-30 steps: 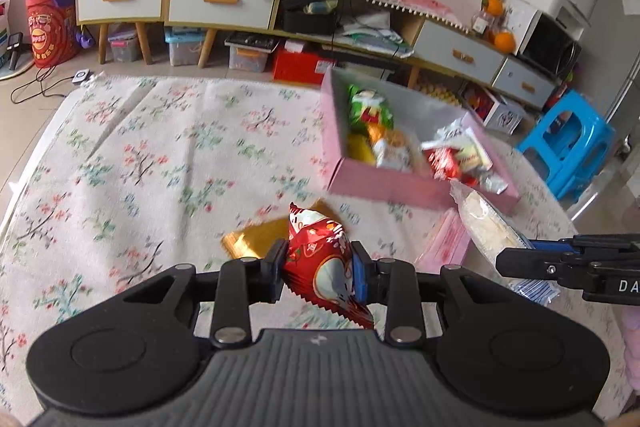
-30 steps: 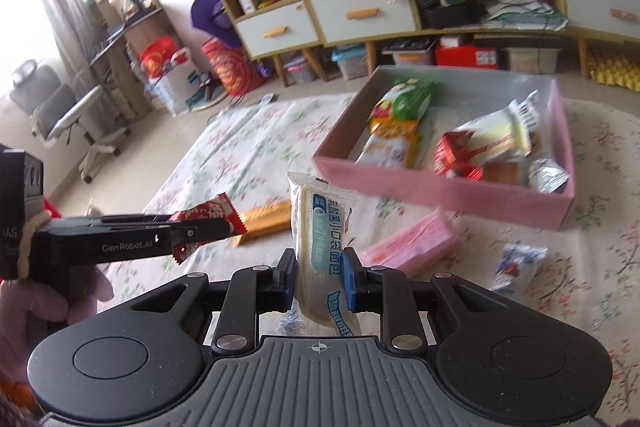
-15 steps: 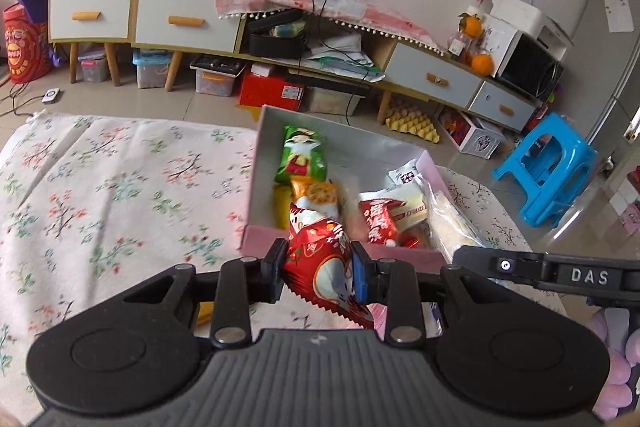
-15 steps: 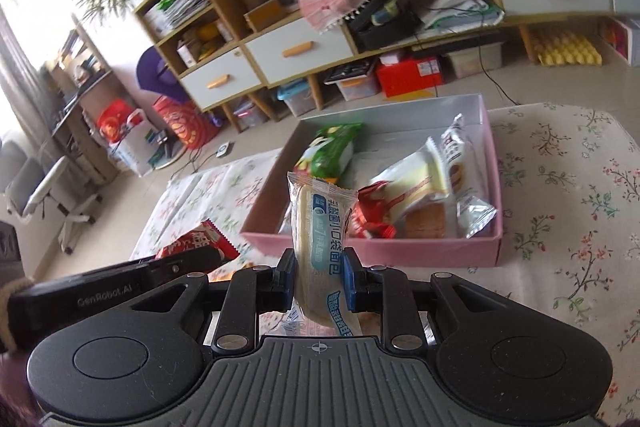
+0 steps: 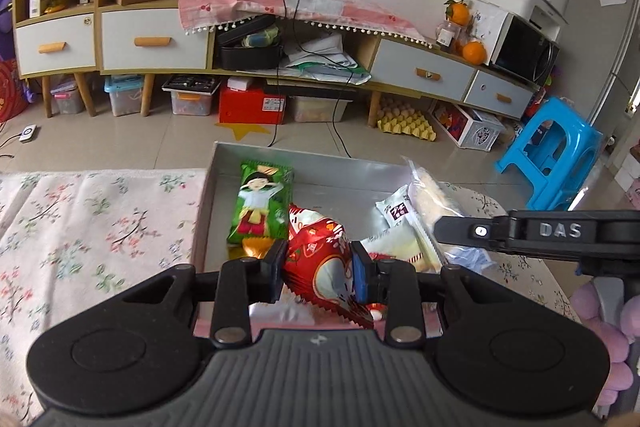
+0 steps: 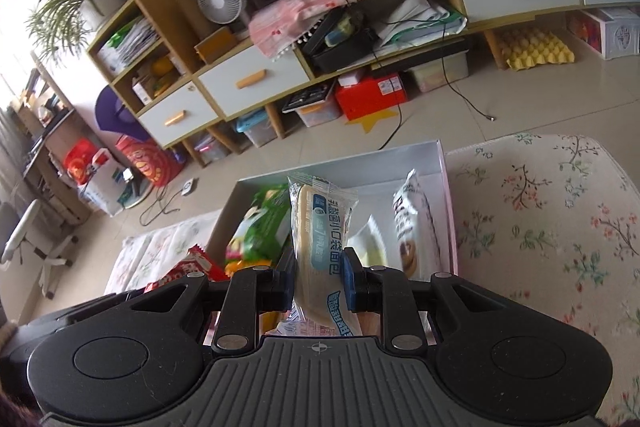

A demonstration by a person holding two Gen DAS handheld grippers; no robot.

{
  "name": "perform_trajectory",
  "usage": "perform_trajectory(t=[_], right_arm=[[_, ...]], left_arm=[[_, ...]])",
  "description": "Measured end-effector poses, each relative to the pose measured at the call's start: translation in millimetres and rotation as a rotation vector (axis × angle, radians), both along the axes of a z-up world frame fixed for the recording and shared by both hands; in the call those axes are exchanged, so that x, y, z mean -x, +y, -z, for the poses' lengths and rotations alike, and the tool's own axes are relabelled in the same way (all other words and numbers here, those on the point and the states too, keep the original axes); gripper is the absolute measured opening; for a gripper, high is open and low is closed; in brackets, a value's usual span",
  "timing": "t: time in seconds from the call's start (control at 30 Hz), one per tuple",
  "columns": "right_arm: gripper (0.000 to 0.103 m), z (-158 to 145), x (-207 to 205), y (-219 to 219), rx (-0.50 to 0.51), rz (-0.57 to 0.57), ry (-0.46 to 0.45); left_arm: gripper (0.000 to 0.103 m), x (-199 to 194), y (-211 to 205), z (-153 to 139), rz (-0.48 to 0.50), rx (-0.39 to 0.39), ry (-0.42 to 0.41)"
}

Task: Organize snacks
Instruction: 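Carry red candy packet and white bread roll into the pink box and open both grippers, then withdraw both open grippers from the box toward the remaining snacks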

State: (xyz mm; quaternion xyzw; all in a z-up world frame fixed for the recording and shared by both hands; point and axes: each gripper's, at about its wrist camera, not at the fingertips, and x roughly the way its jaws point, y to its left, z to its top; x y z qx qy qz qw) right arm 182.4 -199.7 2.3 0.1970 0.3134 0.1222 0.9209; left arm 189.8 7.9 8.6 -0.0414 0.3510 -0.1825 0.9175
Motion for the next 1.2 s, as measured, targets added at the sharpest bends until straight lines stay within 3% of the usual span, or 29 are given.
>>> perform_trajectory(t=[0.5,0.87,0.93,1.07,1.2], right_arm=[[0.023,25.5,-47.0,4.0,0.008,-0.009,0.045],[0.028,30.9,-52.1,-0.8,-0.021,-0.005,0.045],[0.031,28.6,-50.7,-2.9,-0.031,-0.005,0.047],[0.051,22.2,-43.9,-8.7,-0.046,0.007,0.035],[0.059,14.6,-35.8,-13.2,-0.042,0.016,0.033]], left_arm=[[0.03,-16.7,-5.5,30.3,0.022,-0.038,0.056],[0.032,-19.2,-10.3,29.5,0.05,-0.03,0.048],[0.038,-18.1,-13.3,29.5,0.054,-0.044,0.043],[0.059,-14.2,-17.0,27.2,0.052,-0.069,0.041],[0.069,-9.3,-16.5,22.3,0.037,-0.081,0.056]])
